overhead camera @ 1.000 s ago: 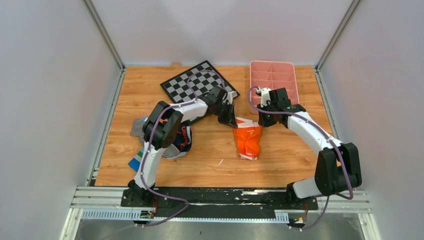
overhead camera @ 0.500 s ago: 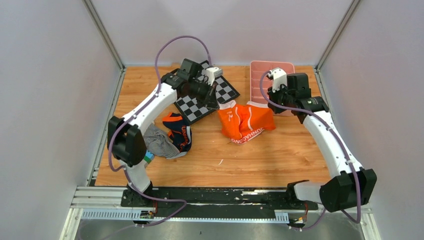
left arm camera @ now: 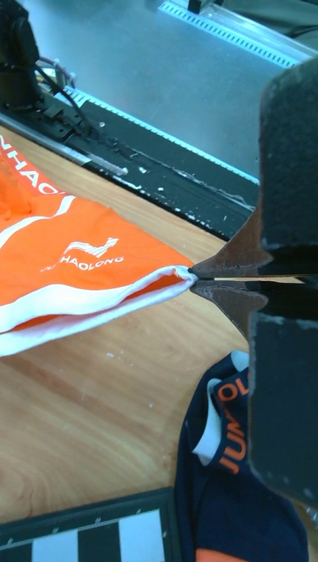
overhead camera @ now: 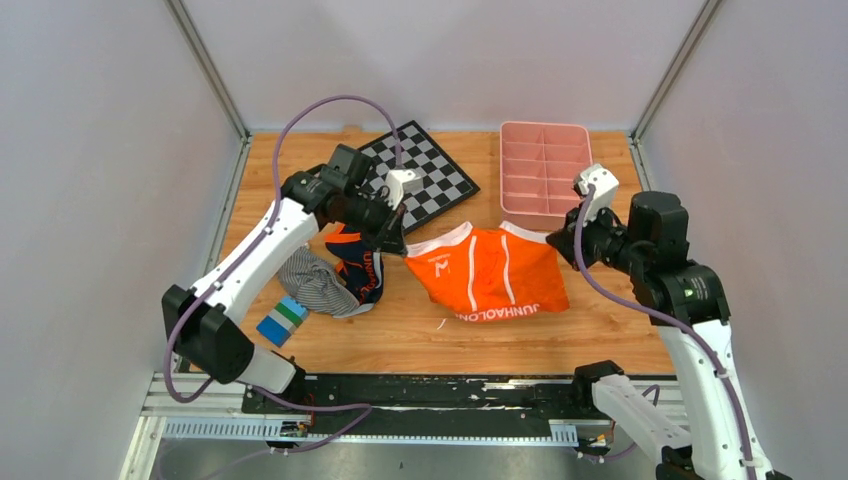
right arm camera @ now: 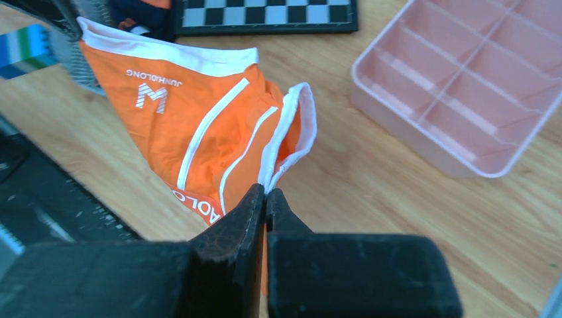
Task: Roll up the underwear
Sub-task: Flatten out the underwear at the center of the board.
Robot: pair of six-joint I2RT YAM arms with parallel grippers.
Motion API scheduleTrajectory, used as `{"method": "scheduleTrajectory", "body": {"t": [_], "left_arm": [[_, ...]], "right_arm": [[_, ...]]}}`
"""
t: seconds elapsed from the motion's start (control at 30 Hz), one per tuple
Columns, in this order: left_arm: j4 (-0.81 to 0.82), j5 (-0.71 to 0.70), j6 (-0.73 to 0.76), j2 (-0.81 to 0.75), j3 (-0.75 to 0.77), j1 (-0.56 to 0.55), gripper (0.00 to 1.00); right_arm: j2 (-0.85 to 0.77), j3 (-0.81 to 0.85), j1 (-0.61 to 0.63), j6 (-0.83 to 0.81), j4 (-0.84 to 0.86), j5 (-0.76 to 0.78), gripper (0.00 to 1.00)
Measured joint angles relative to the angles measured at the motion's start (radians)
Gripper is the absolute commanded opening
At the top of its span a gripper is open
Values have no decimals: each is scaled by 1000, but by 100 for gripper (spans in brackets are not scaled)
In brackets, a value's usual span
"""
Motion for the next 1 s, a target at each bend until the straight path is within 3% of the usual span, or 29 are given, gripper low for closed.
{"method": "scheduleTrajectory", "body": {"t": [0.13, 0.37, 0.53, 0.77, 0.87, 1.0], "left_arm": [[-8, 23, -2, -85, -90, 0, 0], [29, 43, -61, -126, -195, 0, 0], [52, 30, -91, -32, -177, 0, 0], [93, -40, -145, 223, 40, 0, 1], [105, -74, -181, 404, 223, -14, 22], [105, -167, -183, 589, 425, -68, 53]], "right_arm": [[-51, -68, 0, 62, -24, -90, 0], [-63, -149, 0, 141, -68, -109, 0], [-32, -176, -23, 203, -49, -97, 0], [20, -257, -155, 333, -64, -37, 0], [19, -338, -262, 417, -95, -46, 5], [26, -428, -353, 508, -172, -66, 36]]}}
